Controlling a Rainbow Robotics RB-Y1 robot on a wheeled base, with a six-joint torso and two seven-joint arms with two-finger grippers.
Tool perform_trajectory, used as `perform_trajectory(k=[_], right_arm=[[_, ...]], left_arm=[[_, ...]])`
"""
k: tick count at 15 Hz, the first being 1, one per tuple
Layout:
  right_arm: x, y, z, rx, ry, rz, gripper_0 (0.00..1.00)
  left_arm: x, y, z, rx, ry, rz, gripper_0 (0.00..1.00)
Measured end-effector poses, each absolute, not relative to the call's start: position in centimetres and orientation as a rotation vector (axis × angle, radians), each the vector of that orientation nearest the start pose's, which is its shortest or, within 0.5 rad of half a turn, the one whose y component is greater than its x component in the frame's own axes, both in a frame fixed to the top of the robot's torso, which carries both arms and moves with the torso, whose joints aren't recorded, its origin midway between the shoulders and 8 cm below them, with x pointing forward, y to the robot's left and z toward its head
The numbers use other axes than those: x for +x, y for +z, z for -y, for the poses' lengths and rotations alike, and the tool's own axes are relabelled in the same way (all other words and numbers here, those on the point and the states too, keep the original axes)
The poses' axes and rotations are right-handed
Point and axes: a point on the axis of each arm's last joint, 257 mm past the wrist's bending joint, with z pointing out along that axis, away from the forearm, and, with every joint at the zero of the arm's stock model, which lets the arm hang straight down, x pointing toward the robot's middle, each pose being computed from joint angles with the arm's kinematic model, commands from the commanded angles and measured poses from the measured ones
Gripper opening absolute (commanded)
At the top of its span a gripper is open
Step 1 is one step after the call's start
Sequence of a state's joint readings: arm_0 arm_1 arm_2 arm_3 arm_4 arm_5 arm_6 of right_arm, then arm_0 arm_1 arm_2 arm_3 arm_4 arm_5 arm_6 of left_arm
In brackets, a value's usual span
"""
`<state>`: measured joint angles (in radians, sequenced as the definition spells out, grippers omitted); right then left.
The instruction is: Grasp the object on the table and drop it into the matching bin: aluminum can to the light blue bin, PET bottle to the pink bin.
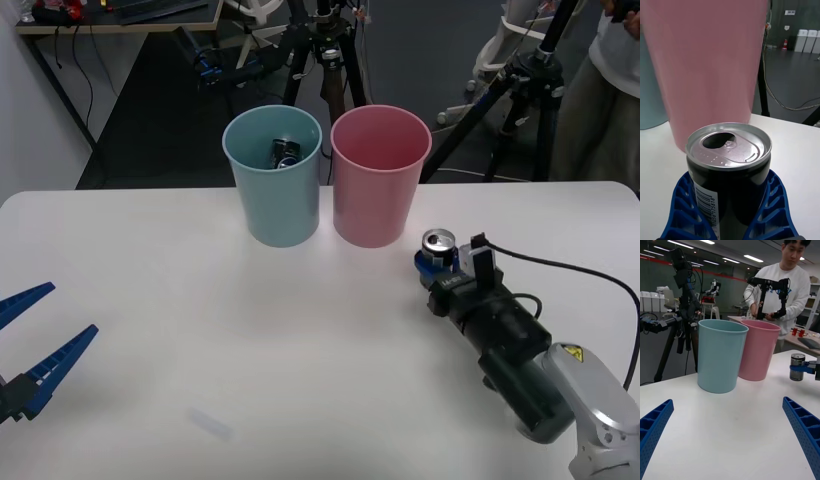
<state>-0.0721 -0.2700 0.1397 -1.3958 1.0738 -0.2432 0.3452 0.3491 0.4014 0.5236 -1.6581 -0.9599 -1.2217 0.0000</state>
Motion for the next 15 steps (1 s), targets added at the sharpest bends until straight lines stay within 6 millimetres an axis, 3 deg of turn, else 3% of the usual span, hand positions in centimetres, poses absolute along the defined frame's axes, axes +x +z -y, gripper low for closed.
perform_trajectory(k=[5, 10, 12, 15], right_arm=[[49.9, -22.9, 16.1, -0.398, 0.271, -1.511, 0.0], [44.0, -18.2, 12.8, -0.479, 0.418, -1.392, 0.0], [41.9, -15.8, 11.9, -0.489, 0.455, -1.347, 0.0], [40.2, -11.8, 9.9, -0.483, 0.544, -1.283, 0.0]], left_arm=[[34.2, -16.9, -33.0, 0.465, -0.567, -1.441, 1.0], [34.2, -16.9, -33.0, 0.465, -0.567, -1.441, 1.0], [34.2, -16.9, -33.0, 0.465, -0.567, -1.441, 1.0], [34.2, -16.9, -33.0, 0.465, -0.567, -1.441, 1.0]])
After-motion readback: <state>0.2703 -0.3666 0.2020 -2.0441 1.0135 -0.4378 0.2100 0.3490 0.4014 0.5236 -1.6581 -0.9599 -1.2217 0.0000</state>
